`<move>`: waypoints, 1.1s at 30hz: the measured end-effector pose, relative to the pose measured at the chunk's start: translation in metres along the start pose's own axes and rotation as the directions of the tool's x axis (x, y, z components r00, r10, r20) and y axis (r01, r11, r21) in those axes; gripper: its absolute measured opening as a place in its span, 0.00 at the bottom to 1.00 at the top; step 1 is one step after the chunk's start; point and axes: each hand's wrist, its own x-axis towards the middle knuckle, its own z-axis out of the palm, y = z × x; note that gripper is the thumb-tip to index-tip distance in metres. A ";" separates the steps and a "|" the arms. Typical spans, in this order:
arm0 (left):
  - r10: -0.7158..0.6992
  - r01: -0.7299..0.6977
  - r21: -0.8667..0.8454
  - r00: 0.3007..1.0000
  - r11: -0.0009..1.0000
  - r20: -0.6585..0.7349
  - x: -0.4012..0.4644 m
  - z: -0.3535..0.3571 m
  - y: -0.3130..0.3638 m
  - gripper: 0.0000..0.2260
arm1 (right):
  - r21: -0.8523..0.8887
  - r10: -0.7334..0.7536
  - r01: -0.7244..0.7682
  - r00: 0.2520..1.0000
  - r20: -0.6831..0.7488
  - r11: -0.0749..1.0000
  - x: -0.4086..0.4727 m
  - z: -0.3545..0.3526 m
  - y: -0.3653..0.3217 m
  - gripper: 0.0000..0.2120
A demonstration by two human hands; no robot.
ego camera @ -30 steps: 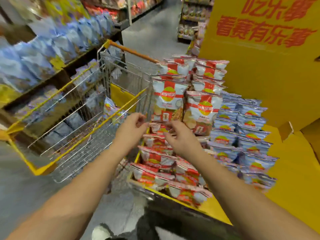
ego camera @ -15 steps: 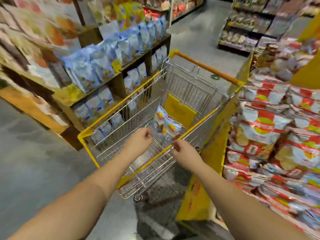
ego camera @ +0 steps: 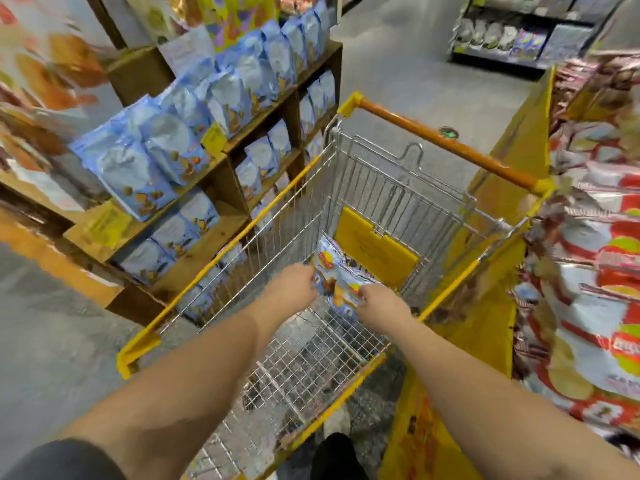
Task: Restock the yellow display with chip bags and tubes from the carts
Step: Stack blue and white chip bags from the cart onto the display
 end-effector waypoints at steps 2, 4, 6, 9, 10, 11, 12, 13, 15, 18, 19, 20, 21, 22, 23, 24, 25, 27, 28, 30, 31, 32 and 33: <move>0.038 -0.040 0.079 0.999 0.996 0.036 0.037 0.004 0.001 0.11 | -0.056 0.002 0.001 0.999 0.046 0.998 0.036 -0.001 0.009 0.13; 0.080 -0.092 0.156 0.993 0.984 0.082 0.076 0.015 0.000 0.10 | -0.115 0.017 -0.007 0.996 0.087 0.993 0.071 0.001 0.018 0.17; 0.102 -0.127 0.224 0.988 0.966 0.120 0.117 0.031 -0.002 0.11 | -0.159 0.052 -0.028 0.987 0.149 0.987 0.106 0.005 0.025 0.22; 0.104 -0.164 0.328 0.976 0.930 0.193 0.167 0.057 -0.004 0.16 | -0.183 0.116 -0.077 0.970 0.211 0.980 0.146 0.019 0.034 0.26; 0.107 -0.173 0.335 0.973 0.926 0.204 0.185 0.068 -0.005 0.17 | -0.199 0.135 -0.091 0.966 0.220 0.976 0.159 0.025 0.038 0.27; 0.105 -0.173 0.341 0.972 0.924 0.209 0.199 0.076 -0.005 0.17 | -0.213 0.152 -0.104 0.963 0.224 0.972 0.170 0.029 0.041 0.29; 0.108 -0.173 0.355 0.975 0.919 0.196 0.214 0.087 -0.007 0.18 | -0.223 0.168 -0.116 0.959 0.230 0.968 0.180 0.036 0.046 0.30; 0.123 -0.181 0.393 0.978 0.901 0.168 0.225 0.092 -0.009 0.20 | -0.234 0.176 -0.122 0.958 0.227 0.965 0.186 0.039 0.048 0.32; 0.173 -0.226 0.487 0.973 0.843 0.151 0.251 0.105 -0.013 0.23 | -0.257 0.188 -0.127 0.955 0.229 0.958 0.203 0.050 0.053 0.37; 0.182 -0.292 0.574 0.953 0.765 0.242 0.280 0.114 -0.019 0.33 | -0.251 0.220 -0.168 0.955 0.198 0.953 0.215 0.072 0.061 0.40; 0.170 -0.302 0.582 0.948 0.755 0.270 0.288 0.115 -0.018 0.35 | -0.238 0.222 -0.174 0.956 0.194 0.956 0.216 0.079 0.064 0.39; 0.166 -0.308 0.584 0.944 0.751 0.285 0.294 0.116 -0.018 0.36 | -0.239 0.220 -0.171 0.956 0.196 0.956 0.217 0.086 0.066 0.38; 0.175 -0.316 0.593 0.943 0.741 0.284 0.297 0.118 -0.017 0.36 | -0.261 0.217 -0.162 0.956 0.199 0.952 0.218 0.090 0.066 0.37; 0.185 -0.320 0.608 0.943 0.727 0.275 0.297 0.119 -0.017 0.35 | -0.298 0.217 -0.151 0.954 0.204 0.943 0.219 0.093 0.065 0.38; 0.194 -0.325 0.626 0.943 0.709 0.271 0.295 0.121 -0.018 0.34 | -0.338 0.220 -0.139 0.952 0.213 0.931 0.219 0.093 0.063 0.40; 0.203 -0.333 0.646 0.941 0.687 0.270 0.292 0.123 -0.019 0.32 | -0.370 0.228 -0.135 0.948 0.221 0.919 0.220 0.093 0.060 0.41; 0.214 -0.343 0.664 0.939 0.665 0.271 0.288 0.124 -0.022 0.29 | -0.393 0.232 -0.129 0.945 0.229 0.911 0.220 0.092 0.056 0.41; 0.243 -0.357 0.680 0.934 0.641 0.262 0.279 0.127 -0.029 0.24 | -0.422 0.209 -0.094 0.949 0.237 0.902 0.219 0.092 0.052 0.36; 0.255 -0.361 0.677 0.933 0.642 0.256 0.274 0.128 -0.033 0.23 | -0.435 0.190 -0.070 0.952 0.239 0.898 0.218 0.092 0.051 0.32; 0.251 -0.355 0.660 0.935 0.662 0.251 0.263 0.126 -0.042 0.25 | -0.446 0.155 -0.033 0.958 0.241 0.895 0.215 0.090 0.049 0.28; 0.249 -0.349 0.642 0.937 0.683 0.246 0.255 0.123 -0.046 0.26 | -0.455 0.130 -0.001 0.959 0.252 0.891 0.212 0.086 0.047 0.27; 0.254 -0.338 0.620 0.941 0.708 0.224 0.248 0.118 -0.049 0.26 | -0.470 0.093 0.039 0.963 0.255 0.882 0.210 0.081 0.044 0.26; 0.245 -0.319 0.582 0.948 0.748 0.204 0.238 0.112 -0.052 0.24 | -0.481 0.051 0.081 0.966 0.255 0.873 0.207 0.076 0.042 0.25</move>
